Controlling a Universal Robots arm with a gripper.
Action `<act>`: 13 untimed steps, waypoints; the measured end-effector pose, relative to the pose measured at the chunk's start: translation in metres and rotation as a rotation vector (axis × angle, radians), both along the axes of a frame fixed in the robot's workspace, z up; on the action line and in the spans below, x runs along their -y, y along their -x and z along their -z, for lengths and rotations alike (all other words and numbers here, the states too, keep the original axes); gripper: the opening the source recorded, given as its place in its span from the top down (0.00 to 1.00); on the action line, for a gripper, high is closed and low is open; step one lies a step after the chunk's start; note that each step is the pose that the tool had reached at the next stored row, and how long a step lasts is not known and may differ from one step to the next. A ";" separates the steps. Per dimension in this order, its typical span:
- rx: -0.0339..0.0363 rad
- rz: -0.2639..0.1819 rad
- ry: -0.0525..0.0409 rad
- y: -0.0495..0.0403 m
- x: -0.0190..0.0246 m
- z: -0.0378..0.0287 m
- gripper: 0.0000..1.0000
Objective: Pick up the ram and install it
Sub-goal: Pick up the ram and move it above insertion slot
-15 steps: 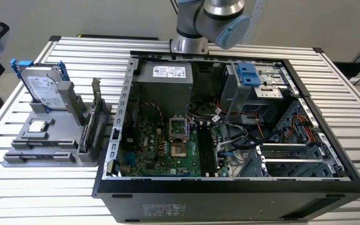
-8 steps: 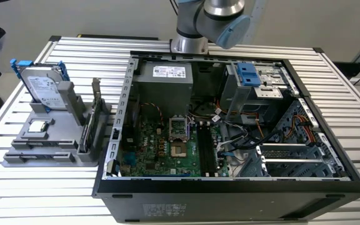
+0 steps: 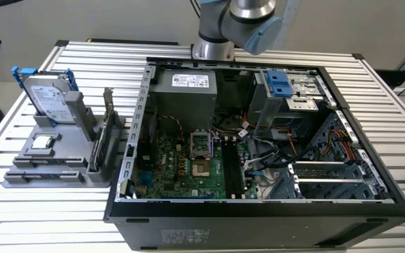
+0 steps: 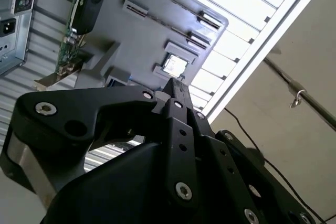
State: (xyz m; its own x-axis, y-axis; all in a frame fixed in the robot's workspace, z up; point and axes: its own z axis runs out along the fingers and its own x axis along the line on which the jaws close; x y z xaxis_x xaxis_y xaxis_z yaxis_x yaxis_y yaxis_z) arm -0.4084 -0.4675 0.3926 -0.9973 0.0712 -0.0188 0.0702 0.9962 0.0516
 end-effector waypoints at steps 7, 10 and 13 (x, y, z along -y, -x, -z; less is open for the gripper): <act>0.0000 0.000 -0.0001 0.0001 0.0106 0.0000 1.00; 0.0000 0.000 -0.0001 0.0000 0.0144 0.0000 1.00; 0.0000 0.000 0.0000 0.0000 0.0173 0.0000 1.00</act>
